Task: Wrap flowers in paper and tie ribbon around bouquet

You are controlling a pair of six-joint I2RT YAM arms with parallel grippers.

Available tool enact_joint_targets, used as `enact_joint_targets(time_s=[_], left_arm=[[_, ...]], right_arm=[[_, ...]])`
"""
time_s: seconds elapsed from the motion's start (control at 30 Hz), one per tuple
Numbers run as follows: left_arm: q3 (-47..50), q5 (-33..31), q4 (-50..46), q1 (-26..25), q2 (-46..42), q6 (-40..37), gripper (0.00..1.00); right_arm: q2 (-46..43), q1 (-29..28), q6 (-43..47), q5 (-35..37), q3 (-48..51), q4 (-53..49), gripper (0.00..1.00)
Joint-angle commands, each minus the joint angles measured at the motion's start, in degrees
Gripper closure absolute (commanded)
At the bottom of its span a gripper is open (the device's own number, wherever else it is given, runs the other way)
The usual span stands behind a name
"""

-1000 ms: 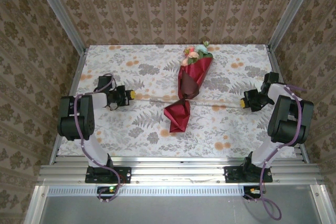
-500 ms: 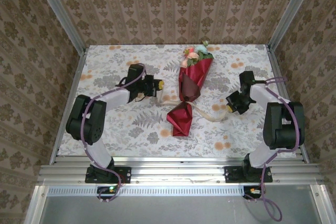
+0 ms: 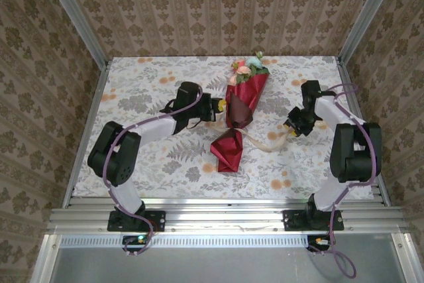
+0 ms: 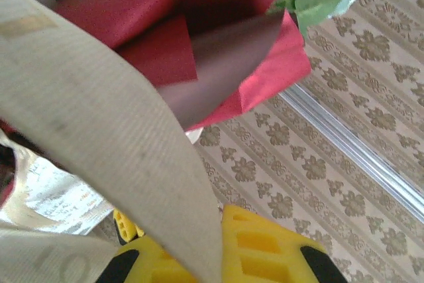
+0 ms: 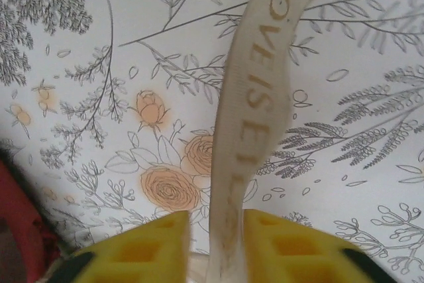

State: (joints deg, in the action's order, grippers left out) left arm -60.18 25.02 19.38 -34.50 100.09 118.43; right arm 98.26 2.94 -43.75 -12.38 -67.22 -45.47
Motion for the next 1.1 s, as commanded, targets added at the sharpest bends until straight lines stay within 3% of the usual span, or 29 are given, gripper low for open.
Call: enact_joint_targets(time_s=[0.0, 0.1, 0.2, 0.3, 0.47, 0.63, 0.87, 0.93, 1.0, 1.03, 1.07], left_arm=[[-0.5, -1.2, 3.9, -0.6, -2.9, 5.9, 1.00], [-1.0, -0.9, 4.2, -0.8, -3.6, 6.0, 1.00], [-0.7, -0.9, 4.3, -1.0, -4.5, 6.3, 1.00], [0.2, -0.8, 4.8, -1.0, -5.2, 6.6, 1.00], [1.1, -0.8, 6.1, -1.0, -5.9, 7.1, 1.00], [0.6, -0.1, 6.4, -1.2, -6.6, 6.3, 1.00], [0.8, 0.4, 5.6, -1.9, -7.8, 4.5, 1.00], [0.7, 0.3, 4.9, -2.4, -8.2, 4.0, 1.00], [0.8, 0.2, 4.5, -3.0, -8.5, 3.6, 1.00], [0.9, 0.1, 4.4, -3.2, -8.6, 3.7, 1.00], [1.2, 0.1, 4.5, -3.5, -8.7, 3.7, 1.00]], right_arm=[[0.4, 0.0, 5.8, 3.1, -3.3, -6.9, 0.60], [-1.8, 2.1, 7.1, 7.9, -5.3, -8.8, 0.48], [-2.3, 6.5, 7.6, 9.8, -7.3, -9.9, 0.43], [-0.8, 11.9, 7.8, 8.8, -9.4, -8.9, 0.43], [9.0, 16.9, 9.2, 10.7, -18.4, -9.8, 0.42], [19.0, 17.8, 8.4, 11.6, -26.6, -12.3, 0.43], [21.7, 17.7, 3.7, 14.4, -24.0, -10.8, 0.44], [22.5, 17.7, 3.0, 14.0, -23.1, -9.6, 0.47], [24.5, 17.8, 2.7, 12.8, -23.8, -9.3, 0.58], [25.3, 17.8, 2.5, 12.4, -24.3, -9.1, 0.70], [25.7, 17.7, 2.2, 11.8, -24.5, -8.6, 0.92]])
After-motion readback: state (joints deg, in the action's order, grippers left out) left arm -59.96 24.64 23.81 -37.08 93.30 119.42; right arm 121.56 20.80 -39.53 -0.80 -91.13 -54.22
